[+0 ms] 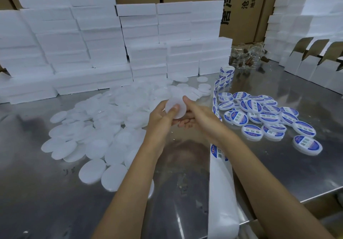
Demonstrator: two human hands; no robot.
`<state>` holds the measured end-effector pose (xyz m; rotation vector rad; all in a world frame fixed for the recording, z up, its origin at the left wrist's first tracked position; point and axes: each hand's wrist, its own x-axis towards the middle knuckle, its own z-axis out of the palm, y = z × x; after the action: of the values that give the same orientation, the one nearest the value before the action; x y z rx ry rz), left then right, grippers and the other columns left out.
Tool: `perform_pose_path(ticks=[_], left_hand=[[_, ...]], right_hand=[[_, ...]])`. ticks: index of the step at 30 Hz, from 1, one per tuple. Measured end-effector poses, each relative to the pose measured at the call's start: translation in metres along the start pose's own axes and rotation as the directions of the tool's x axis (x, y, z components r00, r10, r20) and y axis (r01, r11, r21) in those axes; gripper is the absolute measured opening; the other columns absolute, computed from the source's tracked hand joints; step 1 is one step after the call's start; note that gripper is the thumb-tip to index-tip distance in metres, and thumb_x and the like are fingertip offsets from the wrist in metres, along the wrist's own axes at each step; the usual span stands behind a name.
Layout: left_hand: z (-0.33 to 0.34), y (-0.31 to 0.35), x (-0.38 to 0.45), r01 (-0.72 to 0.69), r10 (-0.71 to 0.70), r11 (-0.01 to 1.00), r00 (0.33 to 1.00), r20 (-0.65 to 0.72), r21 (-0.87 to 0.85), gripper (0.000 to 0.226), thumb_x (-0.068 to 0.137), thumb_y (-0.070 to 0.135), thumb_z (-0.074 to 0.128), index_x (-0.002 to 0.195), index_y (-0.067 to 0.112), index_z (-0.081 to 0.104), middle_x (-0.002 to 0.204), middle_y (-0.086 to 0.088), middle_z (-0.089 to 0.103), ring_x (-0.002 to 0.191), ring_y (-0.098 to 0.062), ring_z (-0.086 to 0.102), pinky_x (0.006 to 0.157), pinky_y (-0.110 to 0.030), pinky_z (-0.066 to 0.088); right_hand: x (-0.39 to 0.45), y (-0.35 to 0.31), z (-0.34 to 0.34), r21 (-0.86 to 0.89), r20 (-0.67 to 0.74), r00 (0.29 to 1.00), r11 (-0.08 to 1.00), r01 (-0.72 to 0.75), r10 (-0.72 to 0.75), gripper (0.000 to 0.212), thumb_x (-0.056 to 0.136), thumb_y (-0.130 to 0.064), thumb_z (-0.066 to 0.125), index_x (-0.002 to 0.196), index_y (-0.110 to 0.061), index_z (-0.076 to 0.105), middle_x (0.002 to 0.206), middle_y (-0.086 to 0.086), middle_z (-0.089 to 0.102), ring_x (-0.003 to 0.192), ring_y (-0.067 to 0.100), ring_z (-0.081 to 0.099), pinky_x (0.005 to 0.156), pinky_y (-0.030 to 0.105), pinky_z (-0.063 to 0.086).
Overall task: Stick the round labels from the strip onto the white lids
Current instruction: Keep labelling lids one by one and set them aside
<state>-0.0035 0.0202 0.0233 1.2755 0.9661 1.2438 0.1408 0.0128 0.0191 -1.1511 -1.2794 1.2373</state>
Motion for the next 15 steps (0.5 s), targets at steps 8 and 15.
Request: perform_pose_path(ticks=[8,15], left_hand=[[-0.002,-0.001,0.002,0.082,-0.073,0.974,0.996,0.051,-0.213,0.028,0.107,0.008,0.045,0.131,0.018,0.055,0.111,-0.009,0.076,0.097,-0.029,0.075,0.083,-0.036,0.062],[-0.001,-0.003,0.004,0.116,-0.107,0.981,0.992,0.062,-0.157,0.023,0.106,0.006,0.045,0.119,0.018,0.06,0.109,-0.016,0.074,0.094,-0.035,0.074,0.073,-0.036,0.063]], right_hand=[[-0.04,-0.004,-0.015,-0.219,-0.454,0.787,0.908,0.356,-0.418,0.018,0.099,-0.01,0.056,0.093,-0.018,0.071,0.088,-0.003,0.075,0.086,0.008,0.066,0.083,0.024,0.051],[-0.078,0.011,-0.054,-0.532,-0.398,0.88,0.847,0.007,-0.257,0.031,0.089,0.003,0.048,0.085,-0.02,0.068,0.086,-0.005,0.071,0.075,0.013,0.062,0.07,0.027,0.048]])
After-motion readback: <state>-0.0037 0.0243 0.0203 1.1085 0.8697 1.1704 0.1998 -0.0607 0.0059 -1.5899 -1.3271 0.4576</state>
